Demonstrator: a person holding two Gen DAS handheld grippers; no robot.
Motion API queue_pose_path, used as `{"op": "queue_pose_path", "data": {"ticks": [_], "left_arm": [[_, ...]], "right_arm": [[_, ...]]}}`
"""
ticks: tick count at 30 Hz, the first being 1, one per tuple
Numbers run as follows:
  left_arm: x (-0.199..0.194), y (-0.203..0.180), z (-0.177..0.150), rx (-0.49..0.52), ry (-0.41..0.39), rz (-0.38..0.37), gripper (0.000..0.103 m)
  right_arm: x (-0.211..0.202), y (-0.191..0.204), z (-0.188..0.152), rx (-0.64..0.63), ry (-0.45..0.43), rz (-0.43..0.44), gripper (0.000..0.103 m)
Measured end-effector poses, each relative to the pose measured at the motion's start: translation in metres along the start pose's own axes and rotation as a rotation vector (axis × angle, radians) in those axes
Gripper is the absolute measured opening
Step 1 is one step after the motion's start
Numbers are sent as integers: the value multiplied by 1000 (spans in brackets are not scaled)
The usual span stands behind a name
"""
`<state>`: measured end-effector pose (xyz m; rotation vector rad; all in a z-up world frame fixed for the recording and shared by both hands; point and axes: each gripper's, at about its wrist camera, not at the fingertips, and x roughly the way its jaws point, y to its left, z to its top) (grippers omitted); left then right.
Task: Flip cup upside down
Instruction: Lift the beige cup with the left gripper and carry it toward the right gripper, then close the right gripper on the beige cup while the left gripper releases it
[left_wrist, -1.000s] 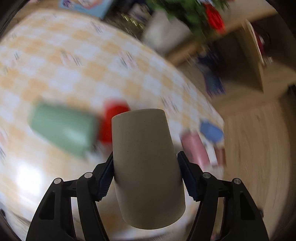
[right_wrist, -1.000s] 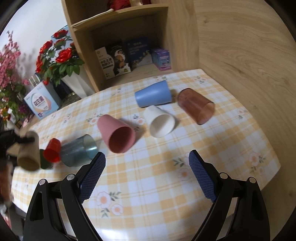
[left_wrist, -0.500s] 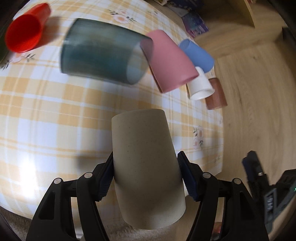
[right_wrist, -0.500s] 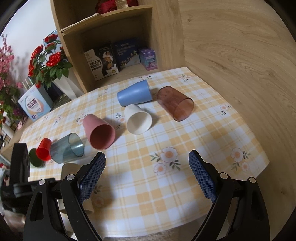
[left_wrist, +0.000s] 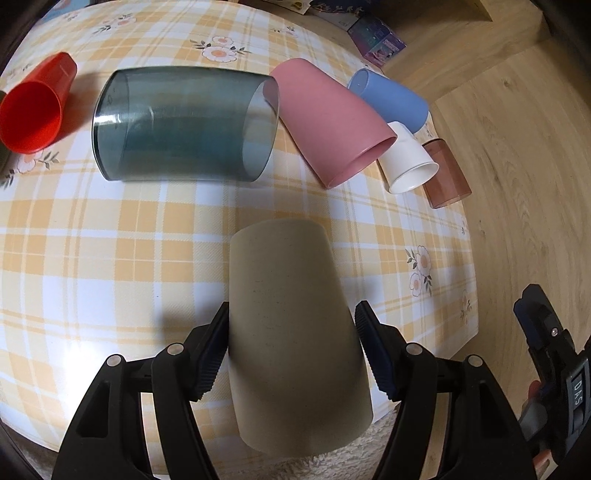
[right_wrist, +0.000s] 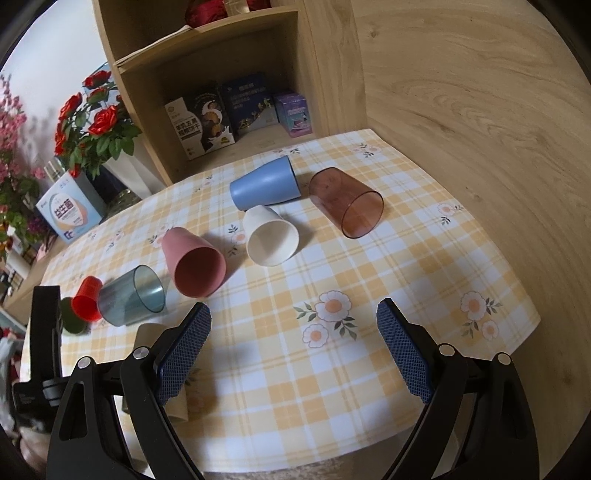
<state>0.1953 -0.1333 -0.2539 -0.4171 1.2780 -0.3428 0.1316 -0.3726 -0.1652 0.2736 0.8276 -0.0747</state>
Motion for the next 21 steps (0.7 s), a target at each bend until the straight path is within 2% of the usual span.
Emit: {"op": "queue_pose_path", "data": {"ticks": [4, 9, 12, 18, 20, 21], "left_arm": [[-12, 1, 2, 18, -19, 10, 75], [-39, 4, 6, 63, -86, 46, 81], [-60, 6, 6, 109, -147, 103, 90], [-105, 23, 2, 201, -269, 227, 91], [-119, 32, 1, 212, -311, 265, 97], [-126, 37, 1, 211, -331, 282, 97]], "right_arm": [[-5, 4, 3, -3, -5, 12, 88], [-10, 11, 6, -15, -5, 16, 88], [-11, 21, 6, -31, 4, 19, 88], [-5, 40, 3, -64, 48, 37, 88], [-2, 48, 1, -84, 66, 41, 88], [0, 53, 0, -98, 78, 44, 88]]}}
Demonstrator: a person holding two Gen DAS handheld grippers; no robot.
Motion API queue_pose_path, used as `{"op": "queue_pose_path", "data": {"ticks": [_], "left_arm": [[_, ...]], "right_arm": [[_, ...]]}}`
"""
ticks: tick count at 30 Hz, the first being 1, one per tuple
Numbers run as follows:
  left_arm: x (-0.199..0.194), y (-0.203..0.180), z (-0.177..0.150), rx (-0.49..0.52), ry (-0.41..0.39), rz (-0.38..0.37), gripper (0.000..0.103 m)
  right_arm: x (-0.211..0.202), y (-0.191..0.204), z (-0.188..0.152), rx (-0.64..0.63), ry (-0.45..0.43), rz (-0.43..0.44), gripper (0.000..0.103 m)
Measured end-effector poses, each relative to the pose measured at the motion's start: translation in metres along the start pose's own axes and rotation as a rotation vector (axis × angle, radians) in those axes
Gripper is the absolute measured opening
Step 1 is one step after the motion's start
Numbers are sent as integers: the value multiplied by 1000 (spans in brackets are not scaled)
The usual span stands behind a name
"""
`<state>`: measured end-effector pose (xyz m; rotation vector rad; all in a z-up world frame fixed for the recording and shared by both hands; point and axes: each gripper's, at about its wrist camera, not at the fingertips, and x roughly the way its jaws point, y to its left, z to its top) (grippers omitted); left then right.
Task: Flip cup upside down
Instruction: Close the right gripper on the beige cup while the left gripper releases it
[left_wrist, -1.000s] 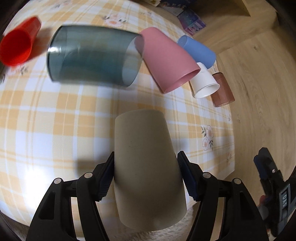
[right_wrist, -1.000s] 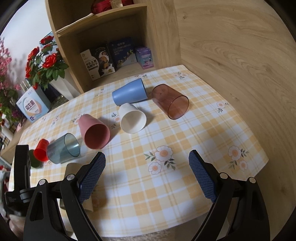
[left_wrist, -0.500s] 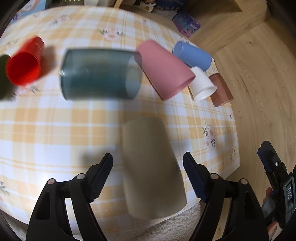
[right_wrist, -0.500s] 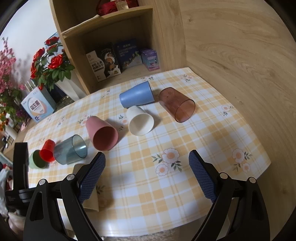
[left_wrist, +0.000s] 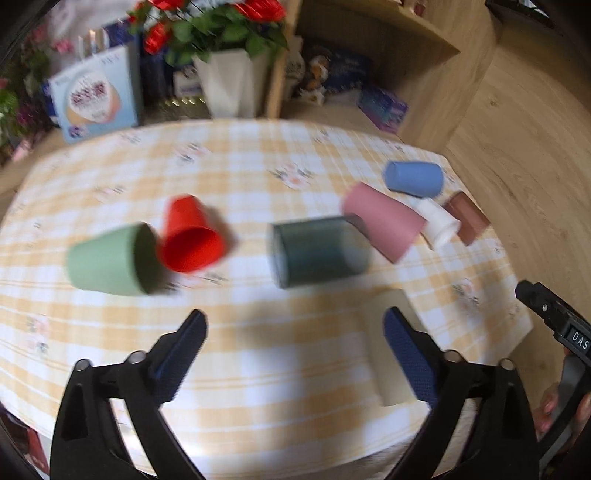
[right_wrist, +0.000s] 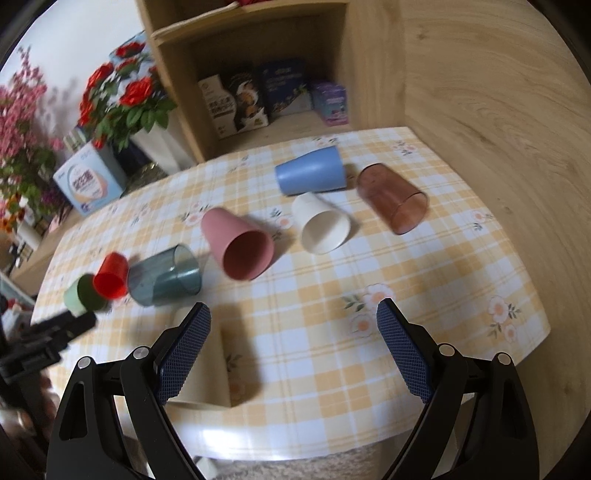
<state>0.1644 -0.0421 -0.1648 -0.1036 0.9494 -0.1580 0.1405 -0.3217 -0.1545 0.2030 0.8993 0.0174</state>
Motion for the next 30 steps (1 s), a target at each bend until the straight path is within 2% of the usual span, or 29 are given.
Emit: {"op": "queue_pose_path", "data": {"ticks": [3, 7, 14, 19, 25, 30], "left_arm": [[-11, 17, -1, -3, -37, 33, 97], [-22, 36, -6, -18, -65, 66, 97], [-35, 75, -16, -93, -104, 104, 97], [-44, 104, -22, -141, -131, 164, 97], [-43, 122, -25, -157, -117, 228, 97], [-44, 128, -28, -174, -117, 216, 97]], "right_arm": [[9, 14, 0, -36, 51, 12, 88], [28, 31, 3, -72, 148, 70, 88], [62, 62, 9, -121, 291, 146, 88], [83, 84, 12, -142, 353, 167, 88], [107, 97, 13, -115, 435, 165, 88], [120, 102, 9, -100, 482, 161, 88]]}}
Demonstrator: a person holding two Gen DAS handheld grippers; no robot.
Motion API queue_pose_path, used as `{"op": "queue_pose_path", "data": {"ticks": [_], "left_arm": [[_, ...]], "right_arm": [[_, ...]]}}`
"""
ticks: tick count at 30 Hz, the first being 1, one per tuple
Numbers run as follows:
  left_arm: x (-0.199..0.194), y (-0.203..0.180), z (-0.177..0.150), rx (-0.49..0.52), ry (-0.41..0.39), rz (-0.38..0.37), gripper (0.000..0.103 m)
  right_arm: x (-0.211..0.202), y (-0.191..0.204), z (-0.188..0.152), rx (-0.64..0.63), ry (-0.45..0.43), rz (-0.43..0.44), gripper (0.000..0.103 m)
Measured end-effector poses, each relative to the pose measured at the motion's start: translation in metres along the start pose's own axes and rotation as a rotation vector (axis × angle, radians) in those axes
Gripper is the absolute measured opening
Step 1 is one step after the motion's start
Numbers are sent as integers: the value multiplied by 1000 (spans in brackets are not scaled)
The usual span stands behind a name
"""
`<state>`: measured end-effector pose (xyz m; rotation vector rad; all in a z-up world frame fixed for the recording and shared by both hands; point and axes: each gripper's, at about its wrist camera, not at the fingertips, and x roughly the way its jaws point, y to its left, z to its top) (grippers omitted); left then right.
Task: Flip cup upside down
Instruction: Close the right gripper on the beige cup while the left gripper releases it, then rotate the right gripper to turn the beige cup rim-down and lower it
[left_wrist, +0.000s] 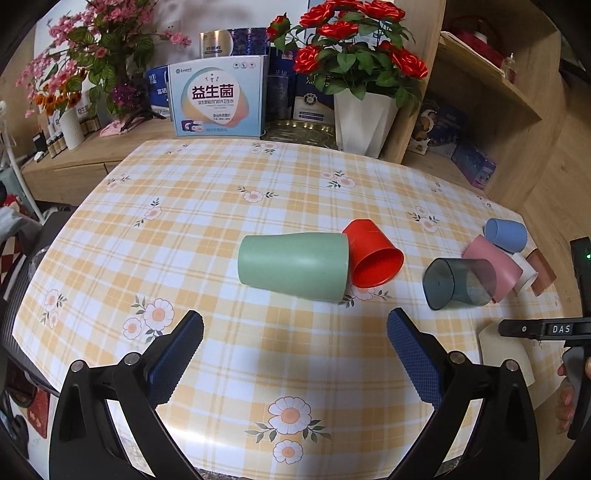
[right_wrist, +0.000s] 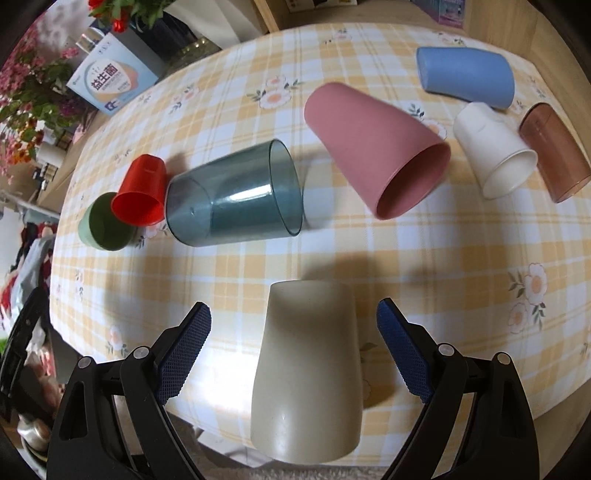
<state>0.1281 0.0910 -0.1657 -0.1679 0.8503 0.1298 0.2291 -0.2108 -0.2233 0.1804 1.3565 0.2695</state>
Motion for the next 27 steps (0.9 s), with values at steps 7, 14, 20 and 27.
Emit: {"op": "queue_pose_path", "data": {"ticks": [7, 14, 20, 27], "left_arm": [[0, 1, -1, -7, -5, -18, 97], [-5, 2, 1, -31, -21, -77, 97], [-6, -3, -1, -26, -25, -101, 97], [-4, -7, -5, -27, -21, -123, 97]], "right_arm": [[10, -1, 0, 13, 24, -15, 88], [20, -6, -2, 28, 50, -19, 88], [29, -10, -5, 37, 73, -25, 87], [33, -13, -8, 44, 81, -12, 59]]}}
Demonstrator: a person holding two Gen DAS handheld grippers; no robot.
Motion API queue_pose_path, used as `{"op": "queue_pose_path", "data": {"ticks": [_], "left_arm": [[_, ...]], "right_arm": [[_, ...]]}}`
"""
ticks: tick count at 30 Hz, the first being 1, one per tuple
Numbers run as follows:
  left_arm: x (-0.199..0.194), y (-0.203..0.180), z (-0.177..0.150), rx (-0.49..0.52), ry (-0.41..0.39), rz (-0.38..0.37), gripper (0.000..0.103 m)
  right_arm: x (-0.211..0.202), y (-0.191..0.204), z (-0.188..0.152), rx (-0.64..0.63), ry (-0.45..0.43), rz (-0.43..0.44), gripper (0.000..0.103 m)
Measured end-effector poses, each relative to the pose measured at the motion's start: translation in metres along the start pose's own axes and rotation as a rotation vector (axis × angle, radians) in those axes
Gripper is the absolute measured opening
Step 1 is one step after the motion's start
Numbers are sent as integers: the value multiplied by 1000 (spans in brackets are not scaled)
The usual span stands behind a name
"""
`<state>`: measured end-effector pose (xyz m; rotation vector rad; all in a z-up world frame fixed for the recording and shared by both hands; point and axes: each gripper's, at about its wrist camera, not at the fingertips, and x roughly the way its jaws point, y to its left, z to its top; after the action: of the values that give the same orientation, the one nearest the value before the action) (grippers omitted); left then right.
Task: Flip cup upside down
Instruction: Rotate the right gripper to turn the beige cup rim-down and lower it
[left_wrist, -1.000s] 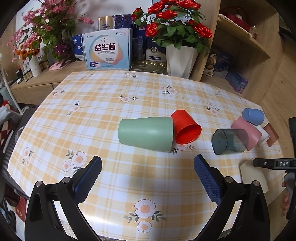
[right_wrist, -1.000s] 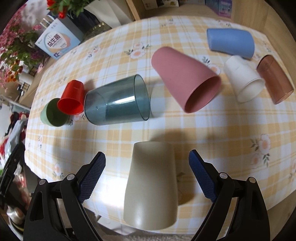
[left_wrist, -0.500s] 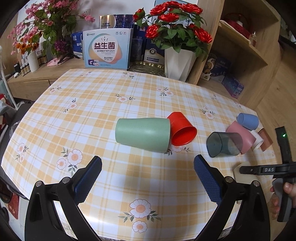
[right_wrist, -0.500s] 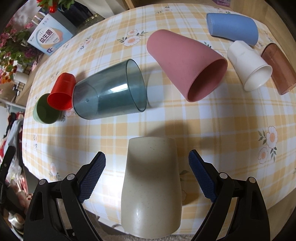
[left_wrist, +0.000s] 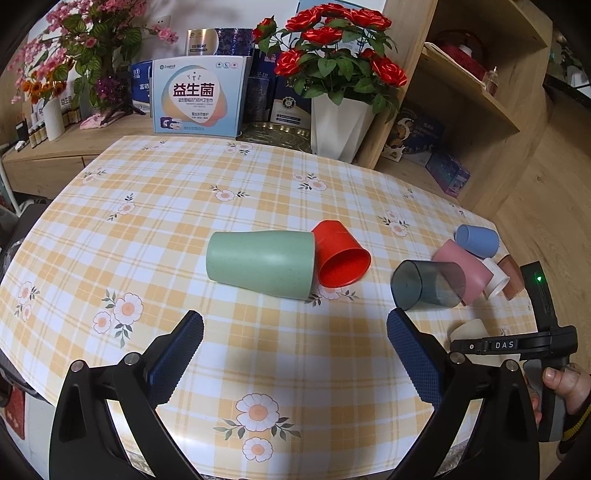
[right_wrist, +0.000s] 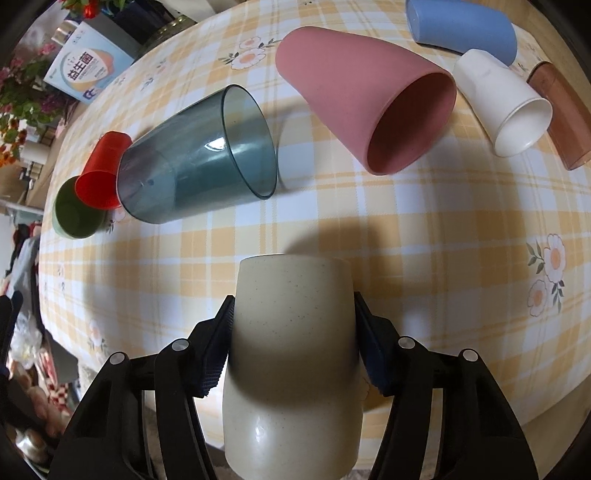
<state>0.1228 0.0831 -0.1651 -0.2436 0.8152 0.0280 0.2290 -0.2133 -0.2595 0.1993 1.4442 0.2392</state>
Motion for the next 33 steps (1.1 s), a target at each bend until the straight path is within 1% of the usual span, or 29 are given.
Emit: {"op": "queue_pose_path", "data": {"ticks": [3, 5, 9, 10, 14, 18, 20, 23, 24, 25, 27, 30, 31, 32, 33], "left_arm": [[0, -1, 0, -2, 4, -3, 97], [0, -3, -1, 3, 5, -5, 97], [-1, -7, -4, 15, 9, -3, 97], [-1, -8, -4, 18, 10, -2, 97], [-2, -14, -6, 31, 6, 3, 97], [-2, -21, -8, 39, 5, 3, 97], [-2, -24, -9, 41, 3, 4, 97], [-2, -27, -9, 44, 4, 5, 97], [-2, -28, -9, 46, 4, 5, 97], [-3, -29, -10, 49, 5, 6, 97], [-3, -31, -11, 54, 7, 8, 97], [-3, -32, -11, 57, 8, 11, 97], [-3, -32, -11, 56, 7, 11, 97], [-4, -32, -11, 54, 6, 13, 97], [-5, -31, -11, 53, 6, 15, 97]], "right_arm": [[-2, -1, -4, 3, -23, 26, 59], [-7, -1, -8, -2, -55, 35, 59], [-24, -4, -19, -5, -148, 73, 58], [-30, -6, -23, -6, -183, 79, 58], [-53, -17, -44, -3, -309, 70, 58], [-72, -38, -63, 59, -392, 66, 58], [-83, -49, -72, 76, -430, 48, 57], [-98, -58, -75, 83, -488, 11, 56], [-101, -61, -74, 82, -502, -1, 51], [-106, -63, -72, 81, -514, -25, 50], [-110, -69, -66, 82, -526, -56, 49], [-106, -70, -57, 78, -507, -72, 48], [-103, -70, -56, 73, -498, -75, 47], [-101, -70, -53, 66, -488, -76, 41], [-98, -70, -51, 63, -480, -74, 19]]}}
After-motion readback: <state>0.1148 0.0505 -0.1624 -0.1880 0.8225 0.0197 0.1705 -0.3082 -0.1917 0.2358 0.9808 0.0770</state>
